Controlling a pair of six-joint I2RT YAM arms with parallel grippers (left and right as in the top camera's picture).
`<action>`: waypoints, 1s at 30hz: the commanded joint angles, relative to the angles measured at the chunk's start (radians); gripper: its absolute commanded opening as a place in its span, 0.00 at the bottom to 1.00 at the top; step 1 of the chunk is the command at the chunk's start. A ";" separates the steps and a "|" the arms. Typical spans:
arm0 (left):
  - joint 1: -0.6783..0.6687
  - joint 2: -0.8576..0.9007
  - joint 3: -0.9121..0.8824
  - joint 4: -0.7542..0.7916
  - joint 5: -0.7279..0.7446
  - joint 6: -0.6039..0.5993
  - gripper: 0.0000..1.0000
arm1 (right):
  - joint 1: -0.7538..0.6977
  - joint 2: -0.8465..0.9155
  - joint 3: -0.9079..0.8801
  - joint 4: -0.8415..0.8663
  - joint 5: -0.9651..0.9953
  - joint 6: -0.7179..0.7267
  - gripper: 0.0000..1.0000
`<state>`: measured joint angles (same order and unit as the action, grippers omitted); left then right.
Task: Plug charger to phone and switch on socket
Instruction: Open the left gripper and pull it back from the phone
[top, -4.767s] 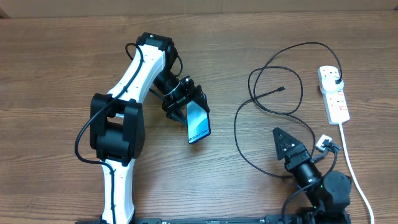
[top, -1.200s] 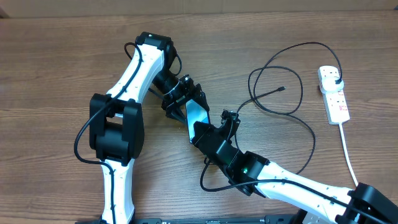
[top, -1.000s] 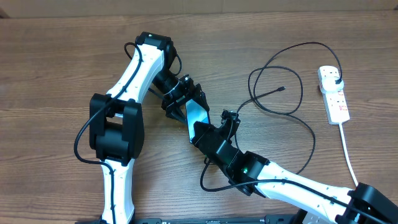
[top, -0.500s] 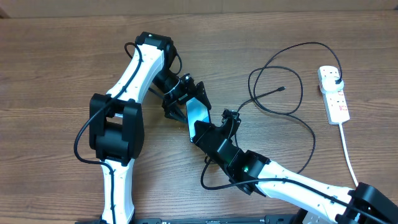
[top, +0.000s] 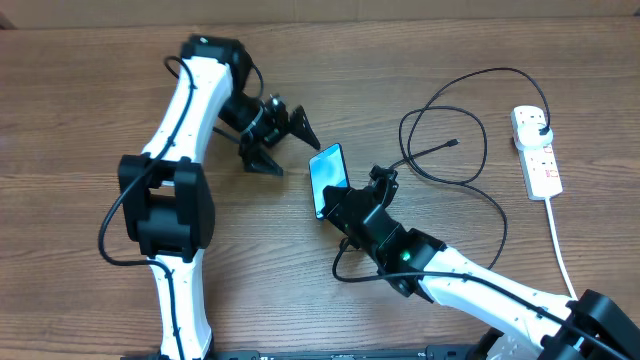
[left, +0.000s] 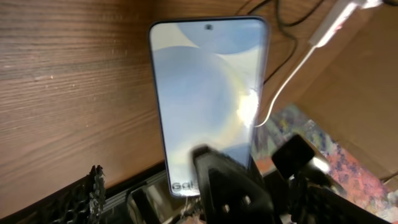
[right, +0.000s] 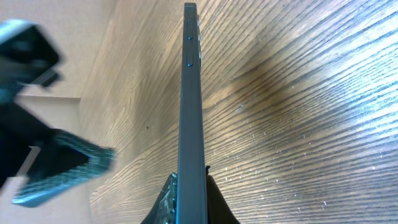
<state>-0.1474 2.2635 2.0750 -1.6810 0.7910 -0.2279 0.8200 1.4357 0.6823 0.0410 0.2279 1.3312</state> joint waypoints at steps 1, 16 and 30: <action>0.014 -0.001 0.116 -0.010 0.018 0.050 0.97 | -0.047 0.001 0.018 0.014 -0.110 -0.029 0.04; 0.000 -0.410 0.190 -0.009 -0.278 0.062 1.00 | -0.401 -0.012 0.018 -0.009 -0.687 -0.239 0.04; -0.133 -1.062 -0.227 -0.008 -0.985 -0.467 0.99 | -0.457 -0.012 -0.075 0.296 -0.877 -0.348 0.04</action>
<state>-0.2737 1.2694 1.9957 -1.6882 0.0299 -0.4686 0.3664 1.4357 0.6353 0.2626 -0.5533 1.0164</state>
